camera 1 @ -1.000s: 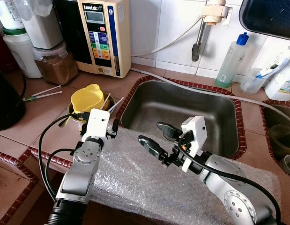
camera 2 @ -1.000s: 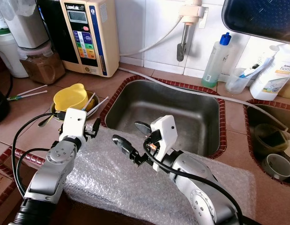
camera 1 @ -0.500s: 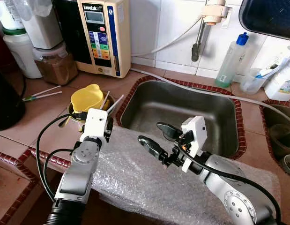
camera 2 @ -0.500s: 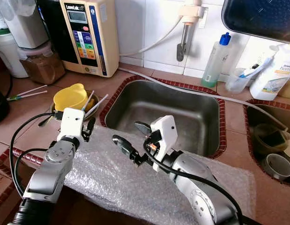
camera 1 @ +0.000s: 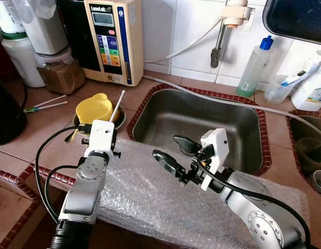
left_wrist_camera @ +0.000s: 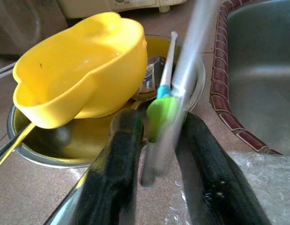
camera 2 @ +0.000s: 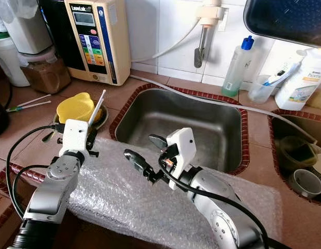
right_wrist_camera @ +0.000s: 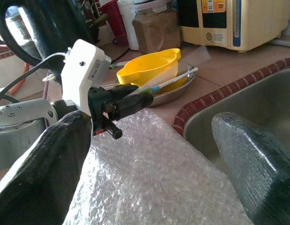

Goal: Kitchen organization

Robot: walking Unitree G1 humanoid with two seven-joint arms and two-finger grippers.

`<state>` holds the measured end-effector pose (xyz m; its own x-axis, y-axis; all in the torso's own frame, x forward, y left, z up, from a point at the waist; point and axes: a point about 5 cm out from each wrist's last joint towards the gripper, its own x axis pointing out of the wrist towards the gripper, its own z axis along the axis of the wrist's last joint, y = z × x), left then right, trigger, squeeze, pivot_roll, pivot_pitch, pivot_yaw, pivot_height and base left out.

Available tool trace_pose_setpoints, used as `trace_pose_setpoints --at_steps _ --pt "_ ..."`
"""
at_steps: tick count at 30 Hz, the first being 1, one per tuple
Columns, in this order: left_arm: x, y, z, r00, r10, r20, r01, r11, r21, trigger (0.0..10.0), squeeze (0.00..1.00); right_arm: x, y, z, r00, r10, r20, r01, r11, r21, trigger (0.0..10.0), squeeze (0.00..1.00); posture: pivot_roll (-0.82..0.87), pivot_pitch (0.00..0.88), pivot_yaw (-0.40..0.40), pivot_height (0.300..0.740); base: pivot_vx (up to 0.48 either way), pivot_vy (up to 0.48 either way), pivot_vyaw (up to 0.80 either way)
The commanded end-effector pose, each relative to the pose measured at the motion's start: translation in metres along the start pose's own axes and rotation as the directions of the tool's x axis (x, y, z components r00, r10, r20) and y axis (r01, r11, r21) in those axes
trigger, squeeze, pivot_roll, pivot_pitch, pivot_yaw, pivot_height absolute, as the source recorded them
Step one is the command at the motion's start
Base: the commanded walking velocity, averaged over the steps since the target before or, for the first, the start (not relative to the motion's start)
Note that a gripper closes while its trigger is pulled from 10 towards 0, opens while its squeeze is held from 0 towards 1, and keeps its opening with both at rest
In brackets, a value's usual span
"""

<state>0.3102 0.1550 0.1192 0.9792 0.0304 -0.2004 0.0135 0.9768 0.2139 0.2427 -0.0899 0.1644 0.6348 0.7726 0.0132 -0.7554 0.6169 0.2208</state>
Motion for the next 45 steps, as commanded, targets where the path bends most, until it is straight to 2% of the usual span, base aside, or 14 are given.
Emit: trace_pose_setpoints --at_steps 1,16,25,30,36,37,39,45 --pt "0.001 0.002 -0.002 1.0 0.016 -0.019 -0.016 1.0 -0.006 0.0 0.0 0.0 0.002 0.003 1.0 0.001 0.004 -0.001 1.0 -0.015 10.0 0.0 -0.06 0.031 0.015 0.74 0.0 0.0 0.0" --pt "0.0 0.004 0.0 0.999 0.045 -0.005 -0.045 0.999 -0.008 0.0 0.0 0.0 0.0 0.003 1.0 -0.002 0.003 0.002 1.0 -0.017 10.0 0.0 -0.06 0.026 0.012 0.74 0.0 0.0 0.0" --pt "-0.001 0.013 0.012 0.989 0.129 0.078 -0.129 0.992 -0.002 0.0 0.0 0.0 -0.001 0.003 1.0 -0.002 0.001 0.002 1.0 -0.019 10.0 0.0 -0.06 0.019 0.01 0.74 0.0 0.0 0.0" --pt "-0.002 0.014 0.015 0.987 0.131 0.093 -0.131 0.991 -0.001 0.0 0.0 0.0 -0.002 0.003 1.0 -0.005 0.002 0.005 1.0 -0.02 10.0 0.0 -0.06 0.017 0.011 0.74 0.0 0.0 0.0" --pt "-0.004 0.008 0.018 0.988 0.093 0.122 -0.092 0.996 -0.016 0.0 0.0 0.0 -0.003 0.003 1.0 -0.005 0.003 0.005 1.0 -0.017 10.0 0.0 -0.06 0.013 0.01 0.74 0.0 0.0 0.0" --pt "-0.004 0.004 0.021 0.987 0.066 0.146 -0.061 0.998 -0.032 0.0 0.0 0.0 -0.004 0.003 1.0 -0.005 0.003 0.005 1.0 -0.017 10.0 0.0 -0.06 0.01 0.011 0.74 0.0 0.0 0.0" --pt "-0.006 0.0 0.026 0.983 0.037 0.18 -0.037 0.999 -0.003 0.0 0.0 0.0 -0.007 0.005 1.0 -0.009 0.008 0.009 1.0 -0.017 10.0 0.0 -0.06 0.009 0.011 0.74 0.0 0.0 0.0" --pt "-0.005 -0.008 0.029 0.977 -0.028 0.211 0.03 1.0 -0.008 0.0 0.0 0.0 -0.009 0.019 0.996 0.06 0.07 -0.065 0.995 0.072 10.0 0.0 -0.05 0.009 0.013 0.74 0.0 0.0 0.0"
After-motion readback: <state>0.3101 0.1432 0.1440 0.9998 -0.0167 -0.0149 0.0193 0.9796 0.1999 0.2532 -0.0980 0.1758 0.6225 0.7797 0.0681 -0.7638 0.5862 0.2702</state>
